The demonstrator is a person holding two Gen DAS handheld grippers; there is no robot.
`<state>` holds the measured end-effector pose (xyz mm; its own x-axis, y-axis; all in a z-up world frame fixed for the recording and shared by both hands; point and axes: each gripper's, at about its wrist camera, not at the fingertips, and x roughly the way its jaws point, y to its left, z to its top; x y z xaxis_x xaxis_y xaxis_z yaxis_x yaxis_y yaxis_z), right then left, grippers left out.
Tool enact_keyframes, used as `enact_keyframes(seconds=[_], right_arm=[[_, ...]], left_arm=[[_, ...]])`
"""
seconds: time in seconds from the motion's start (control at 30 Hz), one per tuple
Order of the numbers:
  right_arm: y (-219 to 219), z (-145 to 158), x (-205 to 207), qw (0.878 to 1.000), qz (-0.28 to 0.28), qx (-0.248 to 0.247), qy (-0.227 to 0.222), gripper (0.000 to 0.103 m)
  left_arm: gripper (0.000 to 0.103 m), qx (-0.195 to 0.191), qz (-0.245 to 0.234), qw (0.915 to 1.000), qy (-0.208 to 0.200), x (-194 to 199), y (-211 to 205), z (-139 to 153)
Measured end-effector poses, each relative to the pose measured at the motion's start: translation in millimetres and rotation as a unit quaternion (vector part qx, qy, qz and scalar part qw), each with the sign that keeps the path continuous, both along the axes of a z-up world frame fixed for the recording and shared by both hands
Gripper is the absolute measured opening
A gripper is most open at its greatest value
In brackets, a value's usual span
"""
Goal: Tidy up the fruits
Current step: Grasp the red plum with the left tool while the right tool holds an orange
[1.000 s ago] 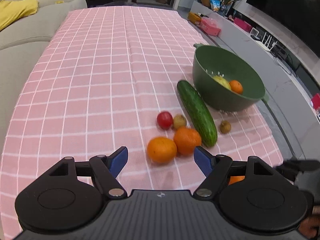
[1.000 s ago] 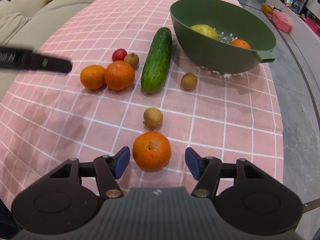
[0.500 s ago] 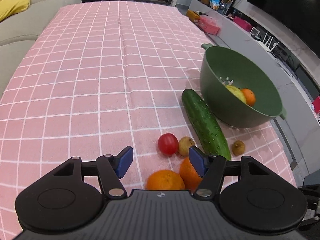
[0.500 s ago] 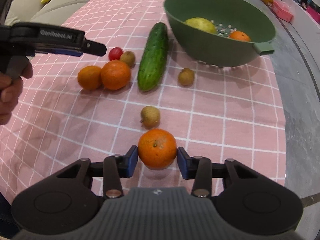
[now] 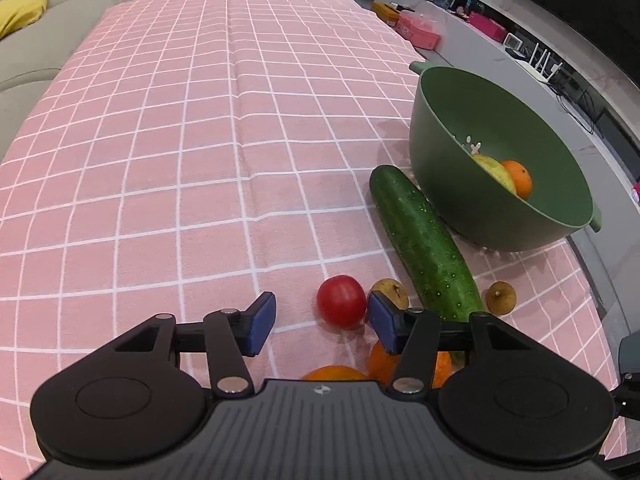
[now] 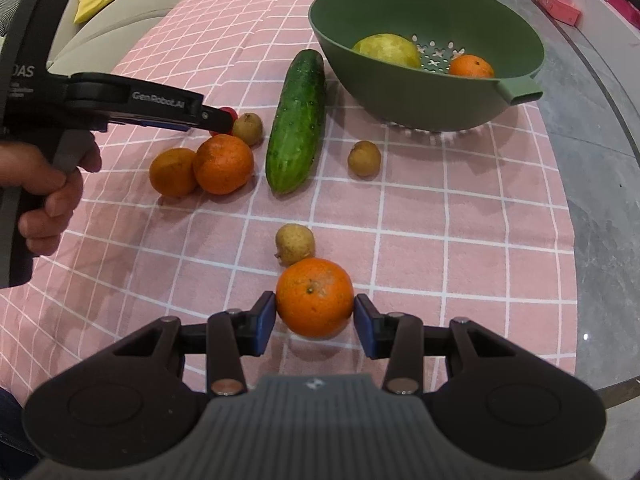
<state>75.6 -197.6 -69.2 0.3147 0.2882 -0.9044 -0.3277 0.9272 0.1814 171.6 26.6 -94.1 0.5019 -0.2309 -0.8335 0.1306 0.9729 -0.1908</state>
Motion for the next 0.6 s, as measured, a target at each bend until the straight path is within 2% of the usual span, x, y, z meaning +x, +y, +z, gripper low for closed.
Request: enact_keyframes(seconds=[0.3,0.4,0.43,0.47,0.6], right_arm=[[0.2,-0.2,-0.7,1.000,0.000,0.002,0.003,0.040],[0.3,-0.3,-0.6,1.000,0.000,0.001,0.003,0.040],[0.4,-0.2,-0.3,1.000,0.000,0.001,0.004,0.040],[0.2,-0.2,-0.2,1.000,0.000,0.001,0.004,0.040],[0.0,-0.7,0.3,1.000,0.000,0.000,0.004,0.040]], left_arm=[[0.061,-0.007,-0.008,0.9999,0.004,7.3,-4.3,-6.0],[0.049,-0.012,-0.017,0.9998,0.001,8.0,-5.8,-6.2],[0.037,-0.015,-0.022,0.9996,0.002,8.0,-6.5,-6.1],[0.030,-0.017,-0.027,0.9995,0.003,7.8,-7.8,-6.1],[0.030,-0.009,-0.039,0.9992,-0.001,6.5,-12.8,-5.5]])
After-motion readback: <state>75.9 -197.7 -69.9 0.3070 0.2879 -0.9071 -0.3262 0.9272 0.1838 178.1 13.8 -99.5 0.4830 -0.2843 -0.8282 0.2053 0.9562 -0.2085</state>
